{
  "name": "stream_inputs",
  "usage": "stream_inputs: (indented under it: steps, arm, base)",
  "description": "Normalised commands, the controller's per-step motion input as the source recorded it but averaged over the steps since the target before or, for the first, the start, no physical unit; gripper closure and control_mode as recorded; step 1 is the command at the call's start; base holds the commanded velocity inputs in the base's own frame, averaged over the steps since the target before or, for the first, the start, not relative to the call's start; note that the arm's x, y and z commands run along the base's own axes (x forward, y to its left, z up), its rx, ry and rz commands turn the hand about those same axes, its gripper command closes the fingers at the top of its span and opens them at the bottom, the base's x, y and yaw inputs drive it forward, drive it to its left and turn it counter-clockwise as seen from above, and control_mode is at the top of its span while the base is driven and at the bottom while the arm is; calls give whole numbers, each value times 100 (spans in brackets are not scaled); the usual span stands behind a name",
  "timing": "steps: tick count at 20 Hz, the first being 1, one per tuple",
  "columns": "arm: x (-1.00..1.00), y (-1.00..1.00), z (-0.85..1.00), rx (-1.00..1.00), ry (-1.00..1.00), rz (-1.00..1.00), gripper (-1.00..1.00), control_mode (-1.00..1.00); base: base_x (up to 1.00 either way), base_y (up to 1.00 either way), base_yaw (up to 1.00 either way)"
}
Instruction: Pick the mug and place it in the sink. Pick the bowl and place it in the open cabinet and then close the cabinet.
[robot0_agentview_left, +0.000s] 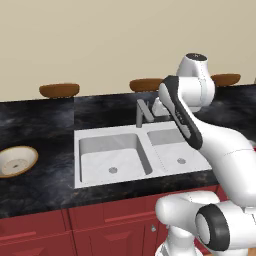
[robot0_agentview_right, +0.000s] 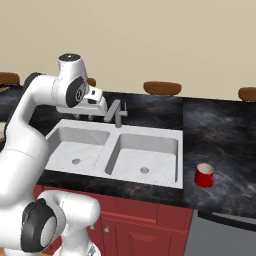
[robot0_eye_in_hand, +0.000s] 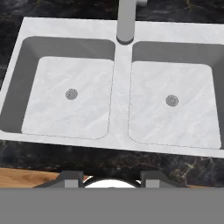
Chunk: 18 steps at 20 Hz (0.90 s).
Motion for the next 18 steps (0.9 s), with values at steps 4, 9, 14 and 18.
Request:
stream_inputs:
  steps: [4, 9, 14, 18]
  arm:
    - [-22, 0, 0, 0, -4, 0, -100, -100]
    - [-68, 0, 0, 1, -3, 0, -100, -100]
    - [-75, 0, 0, 0, 0, -1, -100, -100]
    - [-72, 0, 9, -4, -3, -3, -100, -100]
  base:
    - [0, 0, 0]
    - [0, 0, 0]
    - [0, 0, 0]
    - [0, 0, 0]
